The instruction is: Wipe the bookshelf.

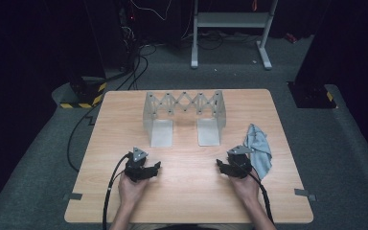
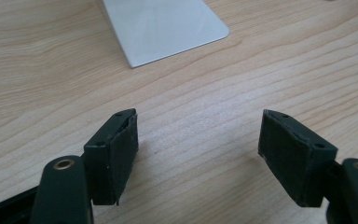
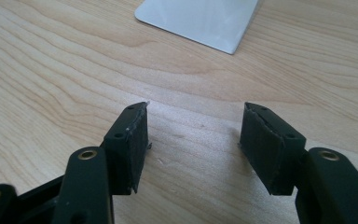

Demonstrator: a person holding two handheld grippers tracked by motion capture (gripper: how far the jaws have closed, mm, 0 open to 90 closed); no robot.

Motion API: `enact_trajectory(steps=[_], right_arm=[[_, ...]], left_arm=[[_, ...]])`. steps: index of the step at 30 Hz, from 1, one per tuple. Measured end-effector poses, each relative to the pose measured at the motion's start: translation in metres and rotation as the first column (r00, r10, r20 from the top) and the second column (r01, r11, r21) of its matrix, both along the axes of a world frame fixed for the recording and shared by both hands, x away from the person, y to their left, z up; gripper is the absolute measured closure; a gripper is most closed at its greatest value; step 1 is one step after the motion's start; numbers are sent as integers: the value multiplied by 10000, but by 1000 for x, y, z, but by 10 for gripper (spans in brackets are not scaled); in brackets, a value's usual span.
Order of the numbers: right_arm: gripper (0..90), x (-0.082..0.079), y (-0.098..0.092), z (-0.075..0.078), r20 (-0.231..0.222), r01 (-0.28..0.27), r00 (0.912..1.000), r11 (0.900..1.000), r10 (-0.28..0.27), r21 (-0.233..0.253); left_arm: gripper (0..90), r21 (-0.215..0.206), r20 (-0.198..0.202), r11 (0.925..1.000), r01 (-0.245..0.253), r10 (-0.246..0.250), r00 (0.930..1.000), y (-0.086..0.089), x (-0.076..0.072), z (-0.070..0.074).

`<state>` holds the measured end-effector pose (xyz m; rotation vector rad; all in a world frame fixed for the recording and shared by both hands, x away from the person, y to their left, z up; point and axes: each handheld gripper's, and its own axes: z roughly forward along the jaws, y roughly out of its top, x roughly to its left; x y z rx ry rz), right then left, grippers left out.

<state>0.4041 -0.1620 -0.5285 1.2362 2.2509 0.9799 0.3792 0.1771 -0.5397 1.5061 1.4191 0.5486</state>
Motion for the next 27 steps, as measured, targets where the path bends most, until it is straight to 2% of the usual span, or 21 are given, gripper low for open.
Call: enact_trajectory(steps=[5, 8, 11, 16, 27], right_arm=[[369, 0, 0, -1, 100, -2, 9999, 9999, 3, -118], [348, 1, -1, -1, 83, 70, 9999, 9999, -69, -111], [346, 2, -2, -1, 71, 50, 10000, 9999, -49, -87], [344, 1, -1, -1, 79, 57, 10000, 9999, -56, -114], [344, 1, -1, -1, 81, 57, 10000, 9999, -56, -117]], left_arm=[[291, 129, -27, 9999, -48, 49, 10000, 2, 1, -2], [291, 69, 16, 9999, -145, 145, 9999, 2, 1, -2], [291, 198, -43, 9996, -180, 181, 9998, 3, 4, -2], [275, 183, -36, 9991, -393, 393, 9992, 3, 4, -3], [273, 278, -77, 9990, -347, 349, 9994, 4, 4, -2]])
